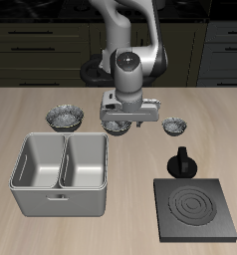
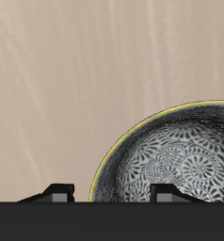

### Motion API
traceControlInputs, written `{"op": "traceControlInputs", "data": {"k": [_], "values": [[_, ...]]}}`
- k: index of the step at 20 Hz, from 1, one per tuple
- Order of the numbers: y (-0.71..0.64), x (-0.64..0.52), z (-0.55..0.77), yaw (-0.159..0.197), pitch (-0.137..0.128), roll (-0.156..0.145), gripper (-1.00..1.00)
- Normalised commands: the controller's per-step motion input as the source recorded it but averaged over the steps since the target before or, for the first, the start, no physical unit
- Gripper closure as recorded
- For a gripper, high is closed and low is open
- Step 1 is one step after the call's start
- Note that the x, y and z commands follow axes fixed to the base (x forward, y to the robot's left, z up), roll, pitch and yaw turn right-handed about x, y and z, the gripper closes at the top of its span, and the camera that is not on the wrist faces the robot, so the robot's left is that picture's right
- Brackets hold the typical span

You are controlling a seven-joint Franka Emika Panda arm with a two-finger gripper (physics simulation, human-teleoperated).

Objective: Place the medium-sized bowl on the flat stove

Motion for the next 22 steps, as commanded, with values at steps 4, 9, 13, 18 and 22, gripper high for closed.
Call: {"op": "traceControlInputs", "data": {"k": [4, 9, 13, 18, 22], "values": [[-0.06, 0.04, -0.04, -0.004, 0.008, 0.024, 1.00], [-0.08, 0.04, 0.08, -0.006, -0.010, 0.003, 1.00], [-0.02, -0.04, 0.37, 0.014, -0.082, -0.002, 1.00], [-0.02, 0.01, 0.39, 0.005, -0.049, -0.009, 1.00], [0.00, 0.09, 0.45, 0.000, -0.038, -0.020, 1.00]]}}
